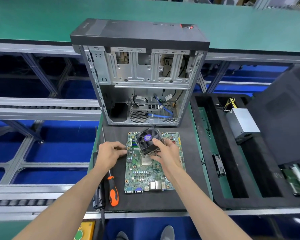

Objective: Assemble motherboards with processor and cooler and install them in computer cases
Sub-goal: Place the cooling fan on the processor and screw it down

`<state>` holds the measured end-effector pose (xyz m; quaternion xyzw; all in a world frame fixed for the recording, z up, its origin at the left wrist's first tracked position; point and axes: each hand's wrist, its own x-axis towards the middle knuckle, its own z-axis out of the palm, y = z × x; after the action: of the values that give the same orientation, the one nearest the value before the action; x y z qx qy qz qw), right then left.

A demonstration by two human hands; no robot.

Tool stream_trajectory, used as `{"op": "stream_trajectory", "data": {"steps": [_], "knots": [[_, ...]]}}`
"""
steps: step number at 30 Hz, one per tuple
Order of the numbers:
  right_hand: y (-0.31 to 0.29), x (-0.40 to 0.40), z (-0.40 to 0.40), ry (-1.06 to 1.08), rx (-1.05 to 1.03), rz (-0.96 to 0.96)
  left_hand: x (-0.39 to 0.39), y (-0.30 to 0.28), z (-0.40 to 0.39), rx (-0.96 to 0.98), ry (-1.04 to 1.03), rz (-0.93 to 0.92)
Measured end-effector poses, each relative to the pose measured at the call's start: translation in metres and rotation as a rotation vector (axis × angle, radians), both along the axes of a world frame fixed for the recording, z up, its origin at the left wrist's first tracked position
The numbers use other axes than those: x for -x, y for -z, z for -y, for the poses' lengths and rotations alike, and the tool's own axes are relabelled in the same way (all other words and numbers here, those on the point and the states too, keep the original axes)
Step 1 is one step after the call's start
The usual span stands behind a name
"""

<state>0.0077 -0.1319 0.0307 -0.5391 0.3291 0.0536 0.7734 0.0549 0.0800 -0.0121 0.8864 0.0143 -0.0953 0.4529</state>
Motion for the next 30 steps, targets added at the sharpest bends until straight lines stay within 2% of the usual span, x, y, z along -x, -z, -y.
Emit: {"op": "stream_trajectory", "data": {"steps": [20, 30], "knots": [[0.0, 0.0, -0.001, 0.008, 0.013, 0.015, -0.007, 0.013, 0.005, -0.087, 0.101, -0.001], [0.008, 0.002, 0.0, -0.006, -0.022, 0.005, -0.014, 0.014, 0.008, -0.259, 0.165, 0.024]]}}
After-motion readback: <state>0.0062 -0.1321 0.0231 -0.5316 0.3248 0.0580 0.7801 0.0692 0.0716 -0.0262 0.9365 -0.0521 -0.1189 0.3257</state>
